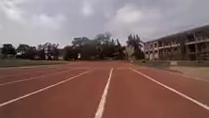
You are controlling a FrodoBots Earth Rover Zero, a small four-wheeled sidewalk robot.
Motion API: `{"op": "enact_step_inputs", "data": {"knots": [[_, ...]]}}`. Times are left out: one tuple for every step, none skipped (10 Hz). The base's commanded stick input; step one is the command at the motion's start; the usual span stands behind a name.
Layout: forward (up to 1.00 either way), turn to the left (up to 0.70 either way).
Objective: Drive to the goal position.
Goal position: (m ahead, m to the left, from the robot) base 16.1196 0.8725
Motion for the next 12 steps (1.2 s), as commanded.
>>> {"op": "enact_step_inputs", "data": {"knots": [[0.45, 0.0], [0.45, 0.0], [0.45, 0.0], [0.45, 0.0], [0.45, 0.0], [0.45, 0.0], [0.45, 0.0], [0.45, 0.0], [0.45, 0.0], [0.45, 0.0], [0.45, 0.0], [0.45, 0.0]]}}
